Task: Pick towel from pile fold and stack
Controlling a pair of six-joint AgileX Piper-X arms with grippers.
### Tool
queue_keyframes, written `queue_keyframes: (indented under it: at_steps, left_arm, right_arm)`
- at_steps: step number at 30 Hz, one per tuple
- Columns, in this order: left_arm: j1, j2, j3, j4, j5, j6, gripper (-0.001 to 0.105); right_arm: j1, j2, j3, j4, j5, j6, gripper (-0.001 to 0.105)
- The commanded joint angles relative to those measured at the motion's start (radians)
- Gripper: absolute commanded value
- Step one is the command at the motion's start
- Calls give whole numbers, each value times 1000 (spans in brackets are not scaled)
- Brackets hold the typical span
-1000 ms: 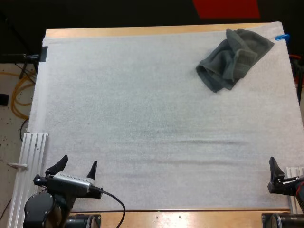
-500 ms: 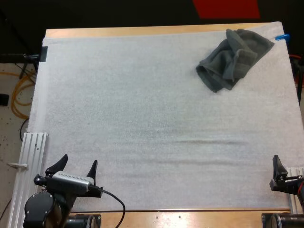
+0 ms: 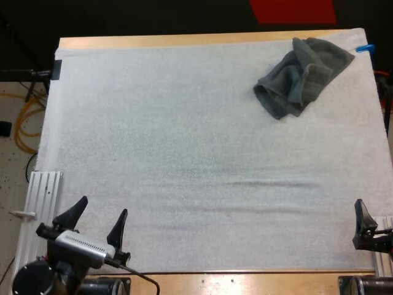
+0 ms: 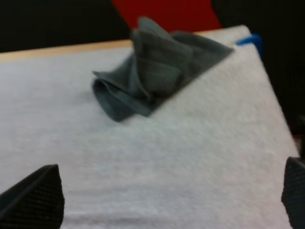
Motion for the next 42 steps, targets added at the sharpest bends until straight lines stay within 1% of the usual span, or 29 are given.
queue_keyframes:
  at_steps: [1,2,3,5,7,8,10,13,15,18,20,21,23,24,26,28,29,30,32,33,38,42]
  left_arm:
    - [-22,43,-25,-11,30,-11,72]
    - [-46,96,-52,-11,61,-11,72]
    - [-55,114,-67,-11,78,-11,72]
    - [-109,205,-118,-11,147,-11,72]
    - [-149,270,-150,-11,176,-7,72]
    - [-169,302,-164,-11,179,-4,72]
    - [-196,349,-182,-11,178,-3,72]
    - [-216,416,-194,-25,183,-3,72]
    - [-216,443,-194,-42,192,-3,72]
    - [-216,471,-194,-78,192,-3,72]
    - [-216,484,-194,-94,192,-3,72]
    - [-216,487,-194,-96,192,-3,72]
    - [-216,488,-194,-103,192,-5,72]
    - [-216,488,-194,-102,192,-5,72]
    - [-216,488,-194,-102,192,-5,72]
    - [-216,488,-194,-102,192,-5,72]
    - [-216,488,-194,-102,192,-7,72]
    - [-216,488,-194,-102,192,-7,72]
    - [-216,488,-194,-102,192,-7,72]
    - [-216,488,-194,-102,192,-7,72]
    - [-216,488,-194,-102,192,-7,72]
    - [-216,488,-194,-102,192,-20,72]
  right_arm:
    - [2,28,-23,-7,-41,1,90]
    - [2,58,-48,-7,-83,1,90]
    - [2,70,-62,-7,-101,1,90]
    - [2,135,-115,-7,-213,13,90]
    - [2,184,-149,-7,-295,27,90]
    - [2,211,-171,-7,-332,37,90]
    - [2,257,-193,-10,-359,42,90]
    - [2,332,-204,-65,-350,38,90]
    - [2,393,-204,-125,-329,38,90]
    - [2,516,-204,-269,-281,40,90]
    - [3,617,-210,-384,-187,50,90]
    - [3,640,-213,-408,-164,51,90]
    - [3,775,-239,-516,-113,70,90]
    - [6,814,-246,-531,-108,81,90]
    - [25,960,-290,-584,-84,109,90]
    - [54,1074,-335,-611,-53,118,90]
    - [77,1151,-369,-624,-18,122,90]
    - [86,1178,-383,-628,3,124,90]
    - [130,1324,-462,-645,75,136,90]
    - [140,1361,-477,-650,90,139,90]
    - [201,1642,-624,-658,179,192,90]
    - [220,1791,-705,-658,243,233,90]
